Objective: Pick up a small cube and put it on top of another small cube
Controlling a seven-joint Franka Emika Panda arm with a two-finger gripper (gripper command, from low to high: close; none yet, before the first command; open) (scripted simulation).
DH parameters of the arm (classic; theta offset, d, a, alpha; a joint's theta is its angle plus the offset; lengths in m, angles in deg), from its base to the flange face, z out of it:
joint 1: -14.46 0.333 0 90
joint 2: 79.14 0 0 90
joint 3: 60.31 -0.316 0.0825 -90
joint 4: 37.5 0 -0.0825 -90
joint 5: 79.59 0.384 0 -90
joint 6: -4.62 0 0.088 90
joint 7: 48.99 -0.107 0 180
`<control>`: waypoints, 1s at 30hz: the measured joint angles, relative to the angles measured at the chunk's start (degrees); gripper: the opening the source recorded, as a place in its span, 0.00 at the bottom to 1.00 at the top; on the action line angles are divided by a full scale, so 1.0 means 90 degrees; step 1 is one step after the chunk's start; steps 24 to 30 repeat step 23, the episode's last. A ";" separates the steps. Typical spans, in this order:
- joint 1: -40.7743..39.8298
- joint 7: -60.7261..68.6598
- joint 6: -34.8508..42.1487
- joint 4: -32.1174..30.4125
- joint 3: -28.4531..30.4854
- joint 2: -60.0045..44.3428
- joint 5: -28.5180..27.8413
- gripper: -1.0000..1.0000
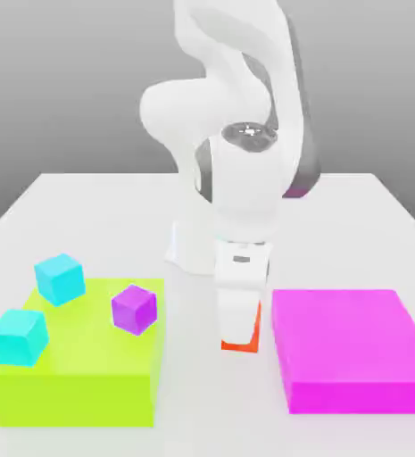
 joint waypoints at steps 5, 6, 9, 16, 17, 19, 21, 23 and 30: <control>-0.0873 0.0857 0.1265 0.1115 0.0530 0.0163 -0.0151 0.00; -0.1040 0.1042 0.1523 0.1345 0.0647 0.0193 -0.0175 0.00; -0.1528 0.1597 0.2294 0.2034 0.1011 0.0280 -0.0247 0.00; -0.2141 0.2858 0.2704 0.2613 0.1679 0.0159 0.0207 0.00; -0.2133 0.2946 0.2541 0.2566 0.1691 0.0030 0.0311 0.00; -0.2148 0.3101 0.2180 0.2462 0.1688 -0.0255 0.0507 0.00; -0.2134 0.3167 0.2001 0.2409 0.1703 -0.0397 0.0592 1.00; -0.2124 0.3167 0.2001 0.2409 0.1703 -0.0397 0.0592 1.00; -0.2124 0.3167 0.2001 0.2409 0.1703 -0.0397 0.0592 1.00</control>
